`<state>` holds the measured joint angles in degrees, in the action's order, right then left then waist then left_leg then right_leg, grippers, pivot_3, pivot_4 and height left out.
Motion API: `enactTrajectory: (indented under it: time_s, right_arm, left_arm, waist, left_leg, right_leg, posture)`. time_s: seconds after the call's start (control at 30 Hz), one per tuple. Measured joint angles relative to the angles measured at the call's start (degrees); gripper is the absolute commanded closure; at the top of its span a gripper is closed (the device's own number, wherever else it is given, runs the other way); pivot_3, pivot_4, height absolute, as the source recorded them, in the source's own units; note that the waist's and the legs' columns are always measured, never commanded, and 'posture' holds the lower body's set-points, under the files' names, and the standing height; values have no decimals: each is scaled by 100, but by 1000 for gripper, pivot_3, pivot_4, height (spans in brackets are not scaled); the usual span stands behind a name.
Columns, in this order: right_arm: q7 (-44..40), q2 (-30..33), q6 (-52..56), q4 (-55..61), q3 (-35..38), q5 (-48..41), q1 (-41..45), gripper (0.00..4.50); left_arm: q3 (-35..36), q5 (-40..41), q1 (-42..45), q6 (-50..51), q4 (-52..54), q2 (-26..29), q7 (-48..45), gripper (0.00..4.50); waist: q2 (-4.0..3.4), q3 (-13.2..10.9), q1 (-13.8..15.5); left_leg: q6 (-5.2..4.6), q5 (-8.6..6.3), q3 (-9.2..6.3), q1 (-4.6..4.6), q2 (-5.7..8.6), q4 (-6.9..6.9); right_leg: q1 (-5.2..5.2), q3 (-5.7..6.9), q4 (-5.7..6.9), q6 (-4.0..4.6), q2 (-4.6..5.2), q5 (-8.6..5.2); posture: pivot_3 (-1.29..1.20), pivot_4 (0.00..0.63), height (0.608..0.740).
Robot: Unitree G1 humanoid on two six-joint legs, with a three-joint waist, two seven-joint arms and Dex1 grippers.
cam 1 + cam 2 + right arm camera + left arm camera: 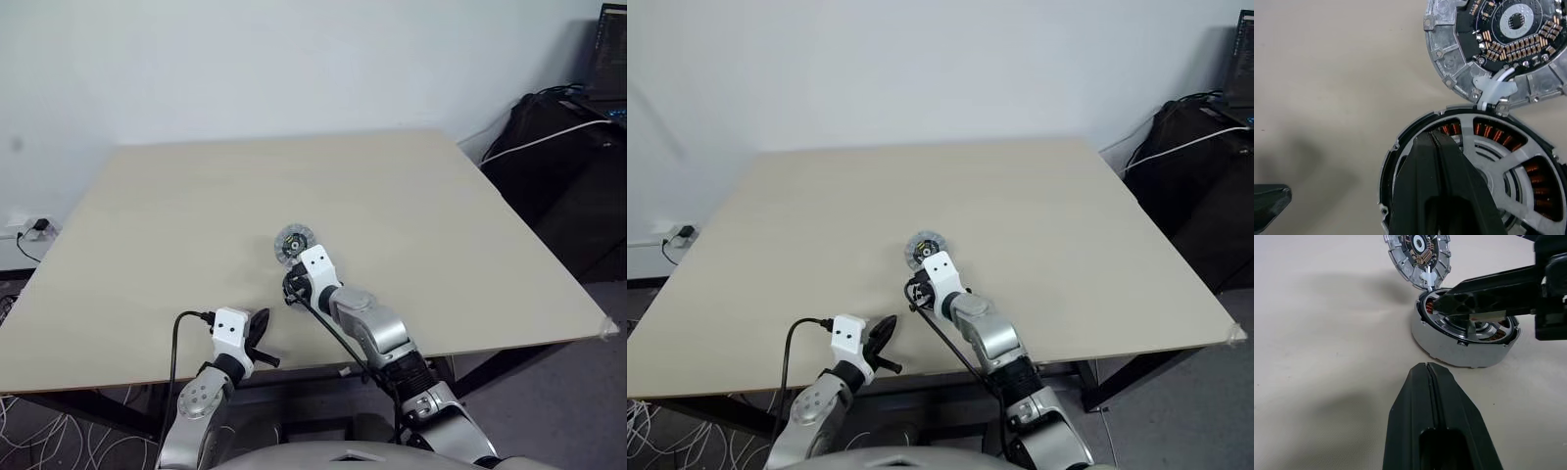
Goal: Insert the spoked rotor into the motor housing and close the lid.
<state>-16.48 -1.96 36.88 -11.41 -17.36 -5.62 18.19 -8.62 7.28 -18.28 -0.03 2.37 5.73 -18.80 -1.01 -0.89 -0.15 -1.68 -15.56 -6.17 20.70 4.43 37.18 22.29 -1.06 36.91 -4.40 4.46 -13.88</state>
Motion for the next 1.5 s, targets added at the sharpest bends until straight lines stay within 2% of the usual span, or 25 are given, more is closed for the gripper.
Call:
enactTrajectory:
  time_s: [0.3,0.63,0.97,1.23,1.37,1.5]
  right_arm:
    - [-78,-147,-321,515,502,-343,204,4460]
    - [150,25,213,-333,423,29,388,4460]
    - [96,86,277,-122,328,180,267,4460]
    - [-210,-146,-131,629,594,-284,220,4460]
    - [-193,-152,-129,542,442,-238,165,4460]
    - [-49,-63,33,-24,233,15,59,4460]
  left_arm:
    - [-2,9,8,0,0,0,-3,4500]
    - [-1,11,-8,2,0,-56,8,4500]
    - [6,12,-22,2,1,-76,4,4500]
    - [7,14,-17,5,1,-51,-4,4500]
    - [7,14,-17,7,1,-49,-3,4500]
    - [6,13,-13,7,1,-54,0,4500]
  waist:
    - [1,-11,-50]
    - [-2,-10,-50]
    - [-2,4,-55]
    - [1,-7,-52]
    - [1,-7,-53]
    - [1,-7,-50]
  left_leg:
    - [0,0,0,2,-1,-5]
    - [0,0,0,3,0,-8]
    - [0,0,0,2,0,-9]
    - [0,0,-1,5,-1,-9]
    - [1,0,-1,4,-1,-10]
    - [1,0,0,5,0,-10]
  right_leg:
    - [7,0,0,1,-1,0]
    - [10,-2,0,5,0,-1]
    - [9,0,-1,5,0,-2]
    - [10,0,-1,4,0,-2]
    - [11,0,0,4,-1,-2]
    - [11,-1,-1,5,0,-1]
  posture:
    - [0,0,740]
    - [0,0,740]
    - [0,0,740]
    - [0,0,740]
    - [0,0,740]
    - [0,0,740]
